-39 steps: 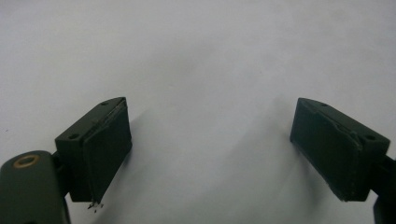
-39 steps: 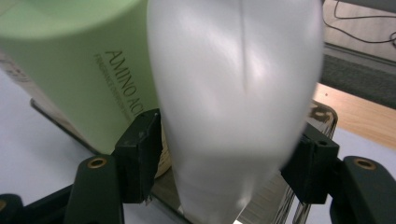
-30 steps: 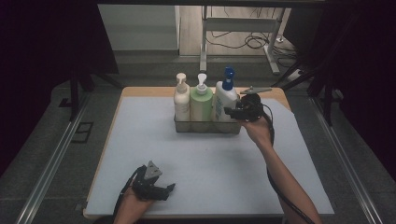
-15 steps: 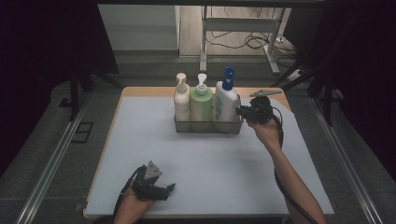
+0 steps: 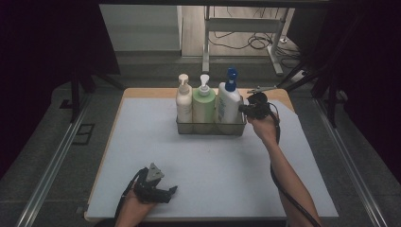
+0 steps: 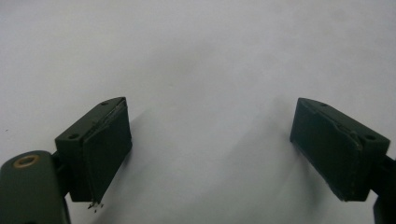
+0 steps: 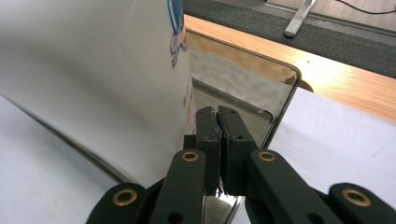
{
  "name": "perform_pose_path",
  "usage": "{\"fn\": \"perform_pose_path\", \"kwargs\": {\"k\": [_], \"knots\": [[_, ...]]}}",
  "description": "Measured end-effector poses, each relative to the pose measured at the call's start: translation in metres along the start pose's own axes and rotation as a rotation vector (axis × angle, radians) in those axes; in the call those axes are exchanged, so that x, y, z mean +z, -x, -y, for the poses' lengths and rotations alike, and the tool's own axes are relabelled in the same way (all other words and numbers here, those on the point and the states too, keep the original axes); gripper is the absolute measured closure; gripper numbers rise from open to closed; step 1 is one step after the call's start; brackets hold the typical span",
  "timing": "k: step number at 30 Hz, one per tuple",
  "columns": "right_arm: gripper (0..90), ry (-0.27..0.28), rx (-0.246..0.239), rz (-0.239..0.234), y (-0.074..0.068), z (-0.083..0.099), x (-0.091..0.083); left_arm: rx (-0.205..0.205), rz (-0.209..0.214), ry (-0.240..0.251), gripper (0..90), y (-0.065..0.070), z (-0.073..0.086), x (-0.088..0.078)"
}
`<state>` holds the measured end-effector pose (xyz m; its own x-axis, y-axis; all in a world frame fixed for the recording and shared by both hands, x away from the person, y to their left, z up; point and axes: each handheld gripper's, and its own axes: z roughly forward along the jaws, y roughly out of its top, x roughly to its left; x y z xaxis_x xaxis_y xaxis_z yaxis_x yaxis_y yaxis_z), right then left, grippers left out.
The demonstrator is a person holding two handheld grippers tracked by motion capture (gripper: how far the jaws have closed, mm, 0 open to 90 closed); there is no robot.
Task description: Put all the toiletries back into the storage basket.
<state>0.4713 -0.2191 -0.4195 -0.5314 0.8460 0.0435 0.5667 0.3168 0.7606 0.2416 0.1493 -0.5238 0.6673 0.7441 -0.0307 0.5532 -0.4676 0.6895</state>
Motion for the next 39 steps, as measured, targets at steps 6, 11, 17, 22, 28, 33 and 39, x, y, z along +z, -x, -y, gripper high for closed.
{"fn": "perform_pose_path", "kwargs": {"k": [6,11,17,22,28,33,39], "knots": [[87.1,-0.02,0.0,-0.004,0.0,-0.002,0.012,0.0,-0.001,0.001,12.5,0.0,0.0,0.0],[87.2,-0.033,0.017,-0.016,0.002,0.003,0.02,0.0,-0.001,0.001,12.5,0.0,0.0,0.0],[87.5,-0.041,0.017,-0.013,0.003,0.008,0.026,0.0,0.0,0.0,12.5,0.0,0.0,0.0],[87.8,-0.049,0.022,-0.012,0.002,0.01,0.028,0.0,-0.001,0.001,12.4,0.0,0.0,0.0],[88.0,-0.061,0.02,-0.013,0.002,0.014,0.031,0.0,-0.001,0.0,12.5,0.0,0.0,0.0],[88.0,-0.073,0.017,-0.019,0.0,0.016,0.033,0.0,-0.001,0.0,12.4,0.0,0.0,0.0],[88.0,-0.076,0.008,-0.03,-0.005,0.016,0.035,0.0,0.0,0.0,12.5,0.0,0.0,0.0]]}}
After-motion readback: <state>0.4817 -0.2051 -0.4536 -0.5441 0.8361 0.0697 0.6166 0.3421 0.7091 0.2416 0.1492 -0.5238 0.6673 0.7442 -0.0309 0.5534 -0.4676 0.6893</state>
